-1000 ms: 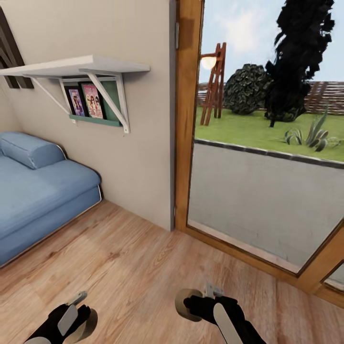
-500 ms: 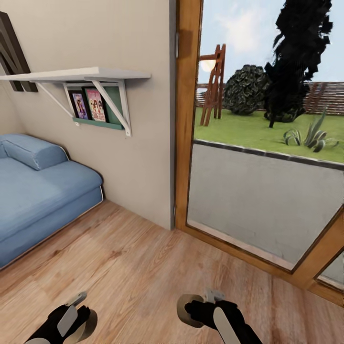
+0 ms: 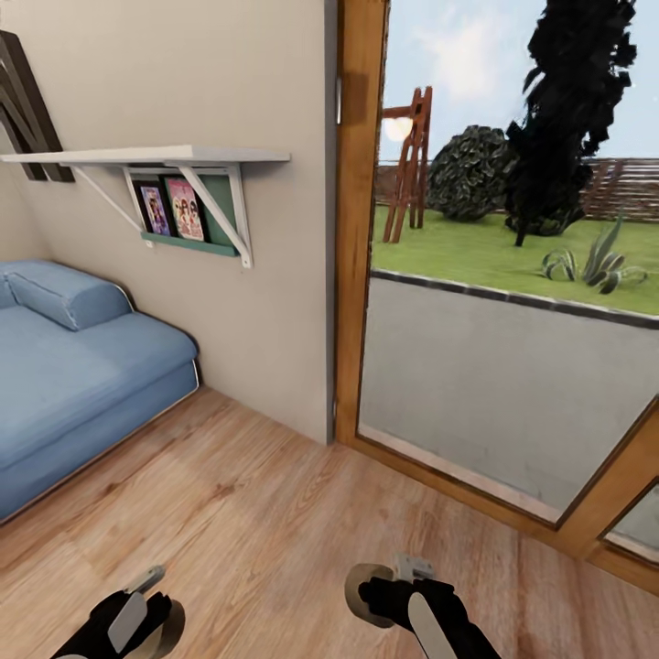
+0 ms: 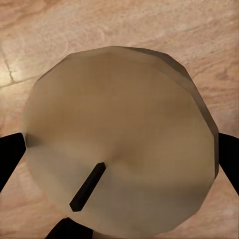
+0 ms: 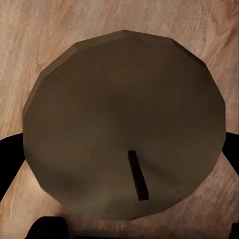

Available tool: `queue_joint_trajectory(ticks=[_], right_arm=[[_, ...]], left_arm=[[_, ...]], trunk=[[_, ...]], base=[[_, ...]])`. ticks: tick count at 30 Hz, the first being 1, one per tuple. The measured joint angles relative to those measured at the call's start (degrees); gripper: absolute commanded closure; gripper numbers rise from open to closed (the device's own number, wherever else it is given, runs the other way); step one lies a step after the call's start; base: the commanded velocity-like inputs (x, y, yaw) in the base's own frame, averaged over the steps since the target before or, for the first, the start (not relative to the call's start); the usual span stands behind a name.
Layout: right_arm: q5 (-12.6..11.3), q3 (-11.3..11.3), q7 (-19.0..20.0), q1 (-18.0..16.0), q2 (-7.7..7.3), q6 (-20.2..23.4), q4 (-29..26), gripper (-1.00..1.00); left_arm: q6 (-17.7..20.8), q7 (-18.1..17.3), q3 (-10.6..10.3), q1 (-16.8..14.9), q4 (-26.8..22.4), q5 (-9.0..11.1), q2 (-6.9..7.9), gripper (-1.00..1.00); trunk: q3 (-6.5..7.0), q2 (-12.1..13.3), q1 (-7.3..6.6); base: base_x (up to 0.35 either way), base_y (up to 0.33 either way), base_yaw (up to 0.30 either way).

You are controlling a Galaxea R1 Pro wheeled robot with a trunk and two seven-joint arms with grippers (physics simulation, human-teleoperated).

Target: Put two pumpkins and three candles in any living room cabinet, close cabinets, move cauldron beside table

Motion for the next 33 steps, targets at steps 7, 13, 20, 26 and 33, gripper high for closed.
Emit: queue_joint_trajectory(ticks=[7, 13, 20, 26, 33], right_arm=[[0.0, 0.0, -0.1, 0.0, 0.00, -0.5, 0.5, 1.00], [0.0, 0.0, -0.1, 0.0, 0.07, -1.8, 2.5, 1.00], [0.0, 0.0, -0.1, 0.0, 0.11, -2.0, 3.0, 1.00], [0.0, 0.1, -0.2, 0.0, 0.16, -2.0, 3.0, 1.00], [0.1, 0.1, -0.2, 0.0, 0.17, -2.1, 3.0, 1.00]], left_arm=[[0.0, 0.0, 0.0, 0.0, 0.0, 0.1, -0.02, 1.00], [-0.1, 0.0, 0.0, 0.1, 0.0, 0.0, -0.02, 1.00], [-1.7, 0.0, 0.0, 0.4, 0.0, 0.1, 0.02, 1.00], [-1.9, 0.0, 0.0, 0.4, 0.0, 0.1, -0.02, 1.00], [-1.9, 0.0, 0.0, 0.4, 0.0, 0.1, -0.03, 1.00]], trunk=[[1.26, 2.8, -1.54], [1.26, 2.8, -1.54], [1.26, 2.8, -1.54], [1.26, 2.8, -1.54], [1.26, 2.8, -1.54]], base=[[0.000, 0.000, 0.156], [0.000, 0.000, 0.266], [0.060, 0.000, 0.281], [0.023, 0.000, 0.282], [0.001, 0.000, 0.282]])
